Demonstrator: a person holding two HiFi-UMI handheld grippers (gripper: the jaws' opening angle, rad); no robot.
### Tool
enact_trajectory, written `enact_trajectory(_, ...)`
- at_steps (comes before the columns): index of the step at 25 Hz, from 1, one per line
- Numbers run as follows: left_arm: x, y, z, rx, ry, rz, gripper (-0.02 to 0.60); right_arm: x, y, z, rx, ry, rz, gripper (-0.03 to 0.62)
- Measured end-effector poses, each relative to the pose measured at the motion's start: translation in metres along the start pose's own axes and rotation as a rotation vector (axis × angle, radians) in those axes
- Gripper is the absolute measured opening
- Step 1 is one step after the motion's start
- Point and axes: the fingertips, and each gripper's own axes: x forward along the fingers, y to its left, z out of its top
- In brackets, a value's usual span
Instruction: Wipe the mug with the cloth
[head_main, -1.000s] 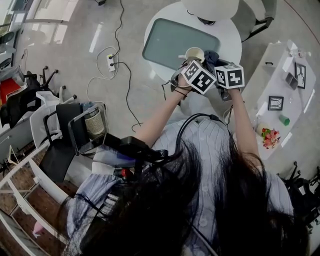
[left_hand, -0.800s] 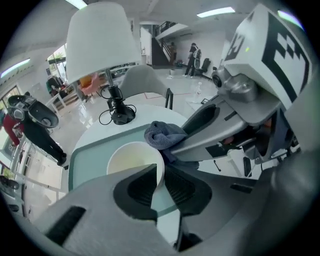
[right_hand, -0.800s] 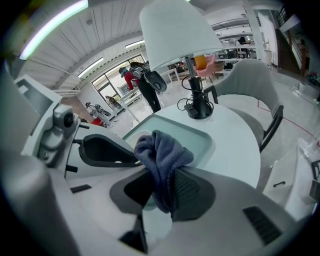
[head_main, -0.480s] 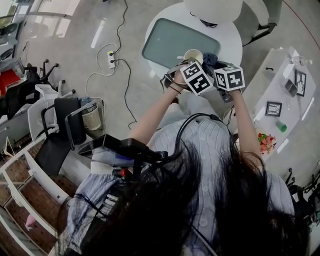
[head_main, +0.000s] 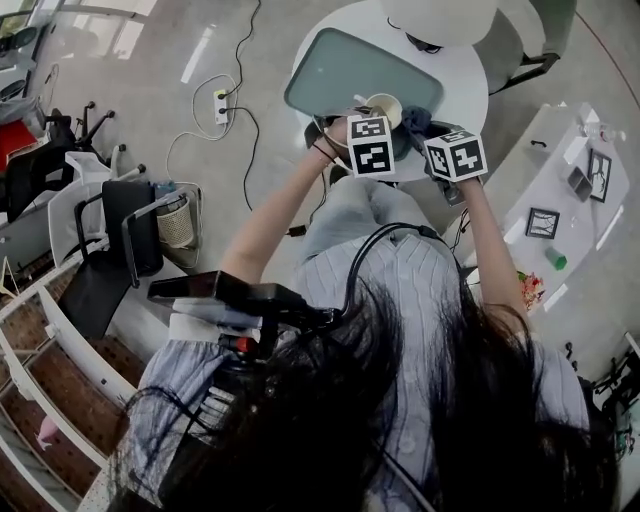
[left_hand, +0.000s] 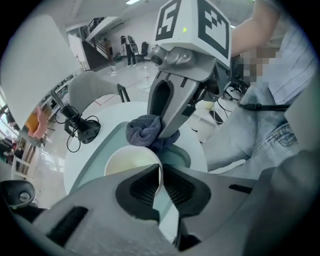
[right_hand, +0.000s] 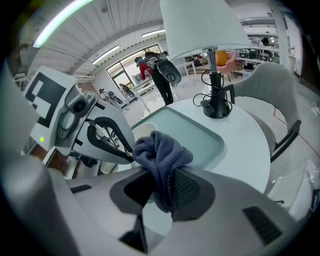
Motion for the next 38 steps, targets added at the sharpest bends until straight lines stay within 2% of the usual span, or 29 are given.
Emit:
enact_trajectory(6,-0.004,0.003,-0.014,0.167,0.030,-0.031,0.040,0.005,0.007,0.003,0.013,0.010,-0.011,0.098)
enact_trajectory(19,-0.005,-0.011,-0.018,0.532,0.063,-0.095,0.040,-0.004,0.000,-0.002,0.099,-0.018,-0.062,0.098)
enact_trajectory(29,-0.013,0.001,-0.042,0.834,0.048,-0.155,0.040,0.013,-0.002,0.031,0.098,-0.019,-0.076,0.098)
enact_trajectory(31,-0.013,0.003,-0.044,0.854,0.050,-0.160,0.040,0.016,-0.001,0.036,0.096,-0.022,-0.071,0.098)
enact_trajectory(34,-0.012,0.003,-0.043,0.819,0.054,-0.149,0.041,0.019,-0.003,0.041,0.093,-0.020,-0.077,0.098)
enact_trajectory(36,-0.010,0.004,-0.041,0.769,0.053,-0.142,0.041,0.019,-0.005,0.042,0.091,-0.018,-0.079,0.098)
enact_trajectory(38,-0.009,0.006,-0.038,0.679,0.040,-0.141,0.047,0.020,-0.007,0.042,0.090,-0.016,-0.076,0.098)
